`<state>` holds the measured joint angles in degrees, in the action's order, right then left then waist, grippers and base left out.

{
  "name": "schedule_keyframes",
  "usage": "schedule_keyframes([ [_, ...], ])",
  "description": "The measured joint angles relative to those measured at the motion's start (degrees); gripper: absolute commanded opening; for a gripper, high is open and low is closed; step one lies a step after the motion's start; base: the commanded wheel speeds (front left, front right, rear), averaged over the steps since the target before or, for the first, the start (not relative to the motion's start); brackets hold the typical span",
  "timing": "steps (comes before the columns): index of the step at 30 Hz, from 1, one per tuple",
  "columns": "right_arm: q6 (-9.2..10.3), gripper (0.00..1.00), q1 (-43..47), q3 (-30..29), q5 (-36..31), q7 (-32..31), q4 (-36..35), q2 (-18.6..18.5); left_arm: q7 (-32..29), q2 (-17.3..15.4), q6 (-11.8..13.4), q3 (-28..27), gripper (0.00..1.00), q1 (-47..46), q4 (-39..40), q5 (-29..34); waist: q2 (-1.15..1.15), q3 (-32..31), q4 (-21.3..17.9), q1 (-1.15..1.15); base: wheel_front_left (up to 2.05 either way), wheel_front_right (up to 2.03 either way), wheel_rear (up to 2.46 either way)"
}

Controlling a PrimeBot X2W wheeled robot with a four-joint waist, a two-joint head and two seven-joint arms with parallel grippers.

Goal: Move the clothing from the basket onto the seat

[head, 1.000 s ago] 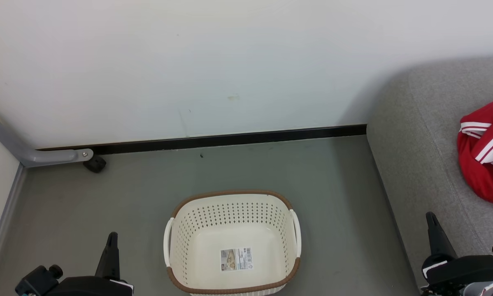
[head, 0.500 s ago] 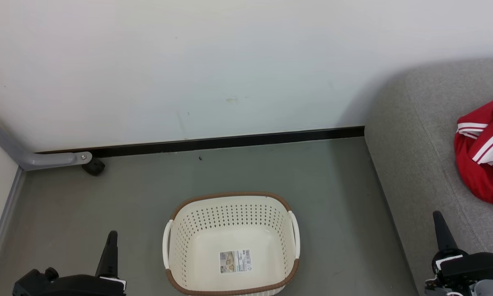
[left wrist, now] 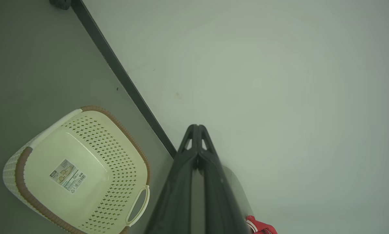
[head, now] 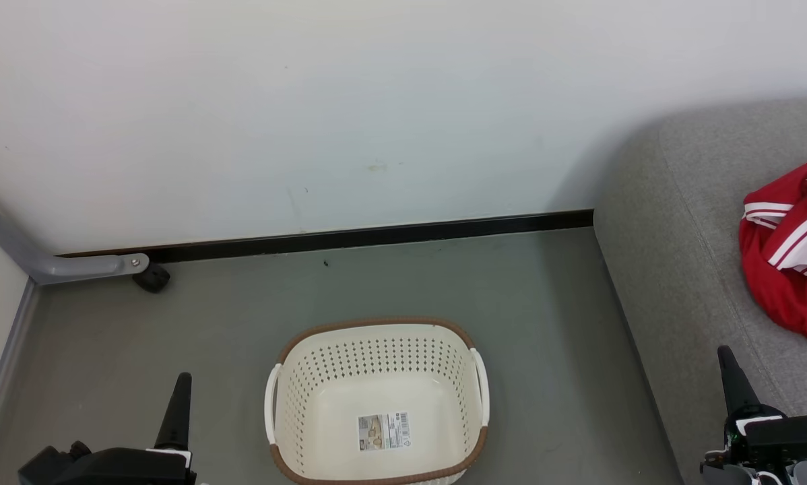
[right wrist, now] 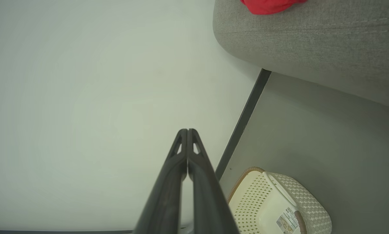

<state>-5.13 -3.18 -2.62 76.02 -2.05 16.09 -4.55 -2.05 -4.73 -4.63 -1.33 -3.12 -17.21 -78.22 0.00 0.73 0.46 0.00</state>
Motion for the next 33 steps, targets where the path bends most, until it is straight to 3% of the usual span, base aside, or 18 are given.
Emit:
schedule_keyframes([
  [21,-1.46,0.00,-1.10,-4.99,15.03,-4.27,1.08,1.93,-4.30,2.20,-2.30,-3.54,0.00,-1.07,-0.04,-12.41,0.00,-0.63,-0.47,0.00,0.00,0.00,0.00],
  [33,-1.53,0.00,-1.27,-5.19,15.30,-4.43,1.11,2.01,-4.44,2.46,-2.44,-3.61,0.00,-1.20,-0.03,-13.40,0.00,-0.63,-0.47,0.00,0.00,0.00,0.00],
])
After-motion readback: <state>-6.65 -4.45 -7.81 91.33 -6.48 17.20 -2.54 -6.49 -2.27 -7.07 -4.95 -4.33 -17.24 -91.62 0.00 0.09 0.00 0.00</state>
